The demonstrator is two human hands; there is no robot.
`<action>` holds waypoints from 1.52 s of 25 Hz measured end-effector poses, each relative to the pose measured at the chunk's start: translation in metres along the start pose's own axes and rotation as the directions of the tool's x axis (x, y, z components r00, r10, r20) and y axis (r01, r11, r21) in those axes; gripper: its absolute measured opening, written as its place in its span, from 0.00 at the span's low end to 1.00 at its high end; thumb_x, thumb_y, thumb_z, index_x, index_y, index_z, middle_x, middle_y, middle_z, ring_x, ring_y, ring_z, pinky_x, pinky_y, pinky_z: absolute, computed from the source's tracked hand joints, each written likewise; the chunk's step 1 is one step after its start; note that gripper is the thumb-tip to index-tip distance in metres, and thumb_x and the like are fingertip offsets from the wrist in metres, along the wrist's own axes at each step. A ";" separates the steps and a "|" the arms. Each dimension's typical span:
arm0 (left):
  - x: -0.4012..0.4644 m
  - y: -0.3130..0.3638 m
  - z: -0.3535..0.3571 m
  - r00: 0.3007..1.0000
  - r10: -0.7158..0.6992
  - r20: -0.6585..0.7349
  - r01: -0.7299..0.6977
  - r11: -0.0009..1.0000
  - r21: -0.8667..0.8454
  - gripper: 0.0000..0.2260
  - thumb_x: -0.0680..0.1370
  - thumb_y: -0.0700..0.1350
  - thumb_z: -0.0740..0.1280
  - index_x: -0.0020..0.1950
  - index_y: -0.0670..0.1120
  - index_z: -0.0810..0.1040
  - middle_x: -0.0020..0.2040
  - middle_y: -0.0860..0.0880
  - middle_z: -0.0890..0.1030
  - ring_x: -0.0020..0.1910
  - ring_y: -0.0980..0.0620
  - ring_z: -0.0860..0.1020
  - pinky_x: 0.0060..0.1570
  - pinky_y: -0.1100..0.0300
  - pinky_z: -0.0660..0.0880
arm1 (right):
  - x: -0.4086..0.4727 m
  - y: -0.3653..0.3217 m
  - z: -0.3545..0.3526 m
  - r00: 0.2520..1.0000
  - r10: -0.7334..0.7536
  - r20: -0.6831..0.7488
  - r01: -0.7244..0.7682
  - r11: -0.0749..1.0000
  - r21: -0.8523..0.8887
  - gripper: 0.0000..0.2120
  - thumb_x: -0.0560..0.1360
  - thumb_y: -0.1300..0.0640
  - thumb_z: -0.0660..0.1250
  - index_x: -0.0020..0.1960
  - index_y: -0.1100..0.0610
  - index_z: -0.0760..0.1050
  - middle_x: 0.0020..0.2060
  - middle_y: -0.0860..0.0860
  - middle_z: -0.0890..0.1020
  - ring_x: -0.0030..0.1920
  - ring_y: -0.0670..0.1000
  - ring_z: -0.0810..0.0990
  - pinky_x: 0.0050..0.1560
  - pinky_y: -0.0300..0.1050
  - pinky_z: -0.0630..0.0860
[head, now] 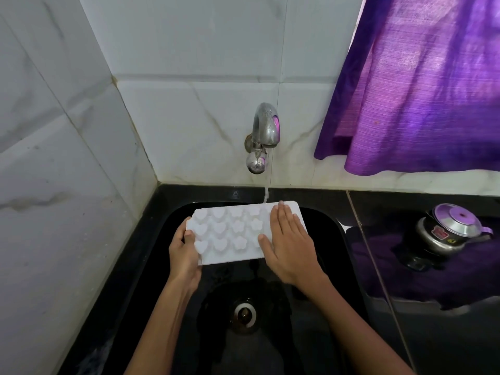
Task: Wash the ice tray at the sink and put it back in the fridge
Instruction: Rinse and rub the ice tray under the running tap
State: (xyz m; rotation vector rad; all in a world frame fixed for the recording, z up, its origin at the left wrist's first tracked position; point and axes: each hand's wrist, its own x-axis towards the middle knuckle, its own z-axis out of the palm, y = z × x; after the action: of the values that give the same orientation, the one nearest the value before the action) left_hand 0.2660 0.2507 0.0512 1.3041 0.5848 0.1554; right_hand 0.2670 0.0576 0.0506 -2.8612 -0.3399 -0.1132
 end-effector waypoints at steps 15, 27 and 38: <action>-0.014 -0.001 0.007 1.000 -0.026 -0.003 0.026 0.999 -0.044 0.16 0.83 0.42 0.52 0.70 0.49 0.68 0.62 0.47 0.75 0.56 0.49 0.76 0.45 0.57 0.76 | 0.012 -0.002 -0.010 1.000 -0.027 0.015 0.027 0.999 -0.039 0.40 0.73 0.39 0.32 0.76 0.64 0.42 0.77 0.60 0.44 0.77 0.54 0.40 0.72 0.44 0.33; -0.014 0.000 0.021 0.999 -0.006 0.041 0.006 1.000 -0.003 0.16 0.83 0.42 0.52 0.69 0.50 0.67 0.59 0.49 0.75 0.54 0.51 0.77 0.45 0.57 0.76 | -0.007 -0.024 0.009 0.999 -0.034 -0.005 0.034 0.999 0.038 0.38 0.73 0.38 0.32 0.77 0.58 0.41 0.77 0.53 0.41 0.76 0.48 0.38 0.70 0.40 0.30; -0.017 -0.001 0.030 0.995 -0.031 0.098 0.032 0.999 -0.016 0.15 0.82 0.40 0.53 0.68 0.48 0.69 0.57 0.48 0.76 0.47 0.56 0.77 0.39 0.61 0.75 | 0.013 -0.028 0.003 0.995 -0.103 0.011 0.103 0.995 0.004 0.36 0.74 0.42 0.33 0.77 0.59 0.43 0.77 0.54 0.44 0.77 0.51 0.40 0.75 0.49 0.36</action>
State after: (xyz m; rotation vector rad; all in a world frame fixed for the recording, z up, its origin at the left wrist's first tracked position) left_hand 0.2667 0.2171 0.0598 1.2776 0.5193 0.0701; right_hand 0.2727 0.0869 0.0562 -2.8412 -0.4900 -0.1154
